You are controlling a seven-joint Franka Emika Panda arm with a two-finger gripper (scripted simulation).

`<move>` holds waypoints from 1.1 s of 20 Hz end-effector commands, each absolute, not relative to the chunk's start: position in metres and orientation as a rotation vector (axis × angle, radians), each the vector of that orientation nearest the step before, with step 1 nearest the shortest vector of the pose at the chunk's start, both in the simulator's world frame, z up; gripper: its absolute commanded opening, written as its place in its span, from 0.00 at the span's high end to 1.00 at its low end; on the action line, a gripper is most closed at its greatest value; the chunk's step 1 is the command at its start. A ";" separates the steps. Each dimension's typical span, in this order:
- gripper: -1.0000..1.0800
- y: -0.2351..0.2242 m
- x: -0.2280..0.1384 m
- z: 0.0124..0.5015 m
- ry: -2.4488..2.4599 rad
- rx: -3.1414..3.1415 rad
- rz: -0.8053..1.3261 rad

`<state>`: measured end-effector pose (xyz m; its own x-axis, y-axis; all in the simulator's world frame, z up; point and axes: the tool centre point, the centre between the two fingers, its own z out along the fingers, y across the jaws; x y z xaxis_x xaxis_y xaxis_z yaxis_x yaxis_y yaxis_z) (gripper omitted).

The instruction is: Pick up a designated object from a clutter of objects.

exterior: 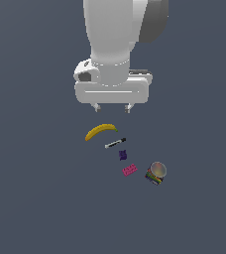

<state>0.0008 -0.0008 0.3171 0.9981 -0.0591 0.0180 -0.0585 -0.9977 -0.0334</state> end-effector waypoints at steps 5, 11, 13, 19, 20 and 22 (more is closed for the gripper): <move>0.04 0.000 0.001 0.311 0.122 -3.106 -0.028; 0.04 0.002 0.002 0.295 0.223 -3.100 -0.025; 0.04 0.002 0.002 0.286 0.272 -3.096 -0.023; 0.04 0.005 0.001 0.254 0.465 -3.074 -0.016; 0.04 0.005 0.001 0.248 0.503 -3.068 -0.015; 0.04 0.006 0.000 0.235 0.579 -3.055 -0.012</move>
<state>0.0006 0.0055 0.2448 0.9438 -0.3304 0.0035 -0.3301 -0.9433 -0.0336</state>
